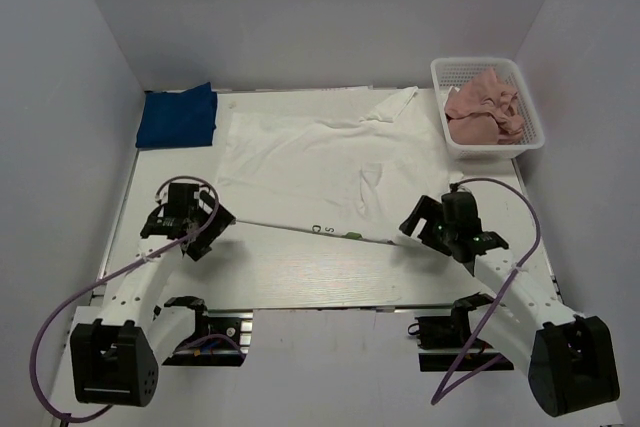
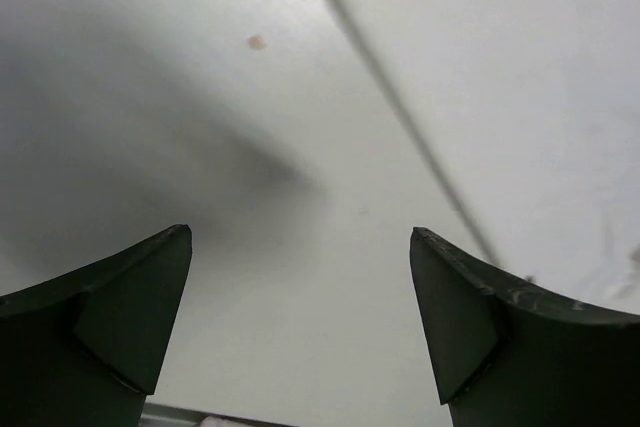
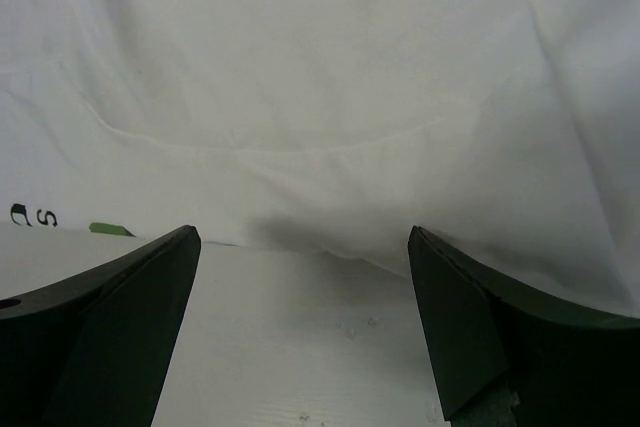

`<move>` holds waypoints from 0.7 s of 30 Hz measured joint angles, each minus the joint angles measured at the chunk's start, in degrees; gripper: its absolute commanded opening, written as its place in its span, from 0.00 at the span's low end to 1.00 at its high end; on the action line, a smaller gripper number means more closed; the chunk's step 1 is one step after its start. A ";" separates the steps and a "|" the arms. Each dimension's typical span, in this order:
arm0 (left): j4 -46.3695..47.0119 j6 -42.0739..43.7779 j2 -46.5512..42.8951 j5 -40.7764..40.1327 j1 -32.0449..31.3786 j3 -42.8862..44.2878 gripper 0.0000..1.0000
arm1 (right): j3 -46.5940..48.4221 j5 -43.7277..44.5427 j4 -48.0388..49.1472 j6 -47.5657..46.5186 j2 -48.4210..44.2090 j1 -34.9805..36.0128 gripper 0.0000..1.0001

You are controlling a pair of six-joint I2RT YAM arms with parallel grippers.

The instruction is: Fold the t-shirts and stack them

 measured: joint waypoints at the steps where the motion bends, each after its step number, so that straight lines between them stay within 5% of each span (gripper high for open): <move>1: 0.76 0.28 -0.13 0.24 -0.02 1.51 1.00 | 1.01 0.52 -0.92 -0.44 0.00 0.00 0.90; 16: 19.54 4.55 36.00 1.81 0.07 20.52 1.00 | 6.80 -1.31 6.97 -3.89 15.50 0.00 0.90; 21: 19.85 4.74 37.07 -1.42 0.09 19.15 1.00 | 5.75 -2.49 10.08 -3.06 16.37 0.02 0.90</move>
